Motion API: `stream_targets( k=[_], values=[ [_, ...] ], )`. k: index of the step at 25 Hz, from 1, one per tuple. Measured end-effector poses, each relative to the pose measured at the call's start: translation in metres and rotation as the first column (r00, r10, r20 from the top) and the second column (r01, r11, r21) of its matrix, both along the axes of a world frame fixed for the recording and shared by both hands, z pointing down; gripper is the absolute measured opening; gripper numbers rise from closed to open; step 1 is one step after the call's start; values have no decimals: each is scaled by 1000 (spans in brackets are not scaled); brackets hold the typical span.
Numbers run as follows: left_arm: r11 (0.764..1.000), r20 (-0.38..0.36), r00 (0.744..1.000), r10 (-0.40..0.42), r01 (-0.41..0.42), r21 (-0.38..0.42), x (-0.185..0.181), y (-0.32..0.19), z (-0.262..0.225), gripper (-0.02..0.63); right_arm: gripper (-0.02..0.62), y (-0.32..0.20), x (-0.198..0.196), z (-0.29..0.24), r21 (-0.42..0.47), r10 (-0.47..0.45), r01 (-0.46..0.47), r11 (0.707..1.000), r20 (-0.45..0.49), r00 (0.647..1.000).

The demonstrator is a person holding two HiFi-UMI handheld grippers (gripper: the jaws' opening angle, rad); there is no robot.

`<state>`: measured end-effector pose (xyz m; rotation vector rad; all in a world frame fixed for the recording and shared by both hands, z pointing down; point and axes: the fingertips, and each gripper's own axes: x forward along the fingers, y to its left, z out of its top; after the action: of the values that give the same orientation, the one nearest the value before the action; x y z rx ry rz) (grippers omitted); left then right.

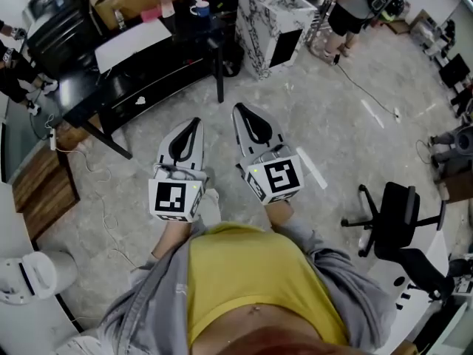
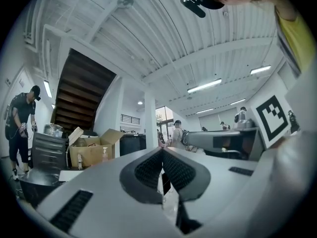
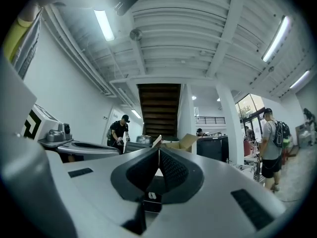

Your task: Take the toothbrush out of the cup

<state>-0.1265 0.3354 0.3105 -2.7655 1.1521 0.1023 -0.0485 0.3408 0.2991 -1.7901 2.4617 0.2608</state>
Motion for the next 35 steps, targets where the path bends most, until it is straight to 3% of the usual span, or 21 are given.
stream_targets(
  k=[7, 16, 25, 35],
  values=[
    [1000, 4, 1000, 25, -25, 7, -5, -113, 7, 2, 63, -113, -3, 1, 29, 0, 0, 1000, -1, 1000],
    [995, 24, 996, 88, -89, 54, 5, -254, 2, 2, 95, -244, 9, -2, 62, 74, -75, 995, 14, 997],
    [989, 24, 989, 145, -145, 4, 26, -321, 15, 2, 110, -308, 31, 13, 14, 118, -119, 993, 50, 992],
    [993, 8, 993, 120, -120, -14, 54, -406, 20, 2, 109, -417, 53, 12, 48, 35, -38, 998, 52, 998]
  ],
)
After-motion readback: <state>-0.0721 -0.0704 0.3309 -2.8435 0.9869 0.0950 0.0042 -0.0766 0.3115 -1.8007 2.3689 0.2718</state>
